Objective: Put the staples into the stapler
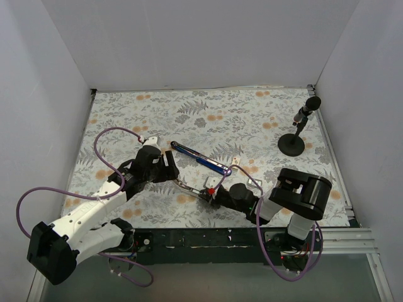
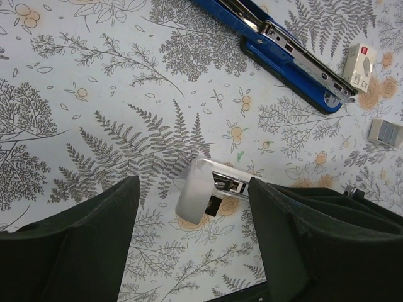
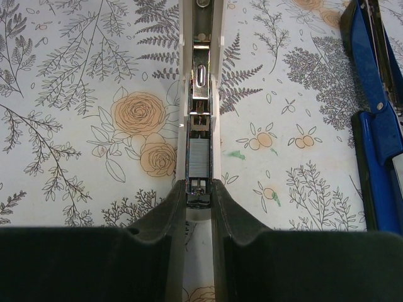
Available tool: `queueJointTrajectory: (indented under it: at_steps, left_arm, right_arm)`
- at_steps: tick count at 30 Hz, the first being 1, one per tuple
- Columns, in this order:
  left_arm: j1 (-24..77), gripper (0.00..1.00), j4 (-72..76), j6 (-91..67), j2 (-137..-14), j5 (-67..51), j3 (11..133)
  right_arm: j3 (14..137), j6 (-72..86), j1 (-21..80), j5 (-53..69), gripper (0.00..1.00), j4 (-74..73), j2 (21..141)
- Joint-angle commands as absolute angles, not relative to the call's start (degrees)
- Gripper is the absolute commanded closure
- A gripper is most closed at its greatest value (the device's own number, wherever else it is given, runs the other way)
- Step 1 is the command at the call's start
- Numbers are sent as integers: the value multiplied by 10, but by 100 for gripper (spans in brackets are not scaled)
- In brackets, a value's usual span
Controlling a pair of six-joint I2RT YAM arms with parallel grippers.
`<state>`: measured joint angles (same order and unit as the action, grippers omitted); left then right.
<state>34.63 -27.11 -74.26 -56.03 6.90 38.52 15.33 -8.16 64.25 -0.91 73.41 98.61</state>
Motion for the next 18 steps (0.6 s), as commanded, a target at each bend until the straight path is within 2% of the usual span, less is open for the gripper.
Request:
queueJointTrajectory:
  at_steps: [1, 6, 11, 18]
  left_arm:
    - [349, 34, -303, -718, -558, 83, 416]
    - [348, 38, -308, -715, -549, 67, 418]
    - [345, 56, -292, -710, -536, 70, 406]
    - [335, 59, -297, -679, -555, 50, 415]
  right_arm:
    - [174, -83, 641, -11, 99, 811, 991]
    - [176, -82, 641, -11, 99, 808, 992]
    - [176, -82, 641, -8, 99, 807, 992]
    - [173, -82, 641, -7, 99, 807, 992]
